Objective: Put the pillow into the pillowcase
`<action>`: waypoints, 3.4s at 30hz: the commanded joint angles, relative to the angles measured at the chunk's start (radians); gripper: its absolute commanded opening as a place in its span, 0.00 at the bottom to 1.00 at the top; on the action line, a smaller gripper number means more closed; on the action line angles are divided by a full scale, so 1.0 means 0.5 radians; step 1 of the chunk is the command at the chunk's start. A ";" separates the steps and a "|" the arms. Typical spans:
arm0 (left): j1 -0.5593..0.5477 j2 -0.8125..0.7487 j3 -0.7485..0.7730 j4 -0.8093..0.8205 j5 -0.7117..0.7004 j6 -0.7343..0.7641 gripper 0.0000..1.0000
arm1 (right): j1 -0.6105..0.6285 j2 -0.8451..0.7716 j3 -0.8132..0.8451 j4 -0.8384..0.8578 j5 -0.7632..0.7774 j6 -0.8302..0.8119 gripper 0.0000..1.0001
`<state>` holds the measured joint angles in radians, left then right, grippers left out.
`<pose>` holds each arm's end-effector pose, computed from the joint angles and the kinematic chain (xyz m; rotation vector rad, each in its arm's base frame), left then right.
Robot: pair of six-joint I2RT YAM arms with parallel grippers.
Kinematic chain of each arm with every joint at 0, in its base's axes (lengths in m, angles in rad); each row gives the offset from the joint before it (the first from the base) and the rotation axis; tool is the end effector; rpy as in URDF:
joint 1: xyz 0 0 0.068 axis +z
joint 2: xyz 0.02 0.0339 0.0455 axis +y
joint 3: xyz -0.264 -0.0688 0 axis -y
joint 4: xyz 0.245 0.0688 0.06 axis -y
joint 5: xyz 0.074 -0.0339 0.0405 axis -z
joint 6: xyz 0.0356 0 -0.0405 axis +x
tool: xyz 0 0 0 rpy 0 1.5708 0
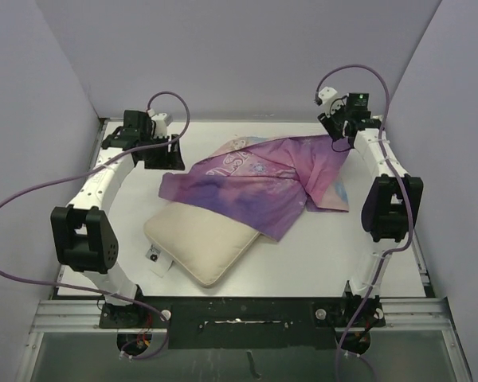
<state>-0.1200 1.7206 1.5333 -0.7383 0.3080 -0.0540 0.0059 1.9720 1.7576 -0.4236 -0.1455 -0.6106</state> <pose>0.3722 -0.0557 0.3016 0.2112 2.4828 -0.4571 0.4630 0.0079 0.2980 -0.7461 2.0767 -0.1772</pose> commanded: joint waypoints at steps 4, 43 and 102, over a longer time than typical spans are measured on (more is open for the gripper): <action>0.196 -0.601 -0.488 0.228 0.403 -0.491 0.63 | -0.013 -0.277 0.253 -0.192 -0.767 0.122 0.67; 0.188 -1.097 -1.751 0.374 0.366 -1.494 0.74 | 1.367 -0.678 -0.908 -0.473 -0.721 -0.111 0.00; -1.607 -0.507 -0.835 0.570 -0.990 0.102 0.98 | -0.190 -0.717 -0.823 -0.682 -0.832 -0.458 0.79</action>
<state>-0.8719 1.3602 1.0355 -0.4141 0.0021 -0.0734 -0.0772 1.7050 1.3804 -0.8562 -0.7425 -0.8383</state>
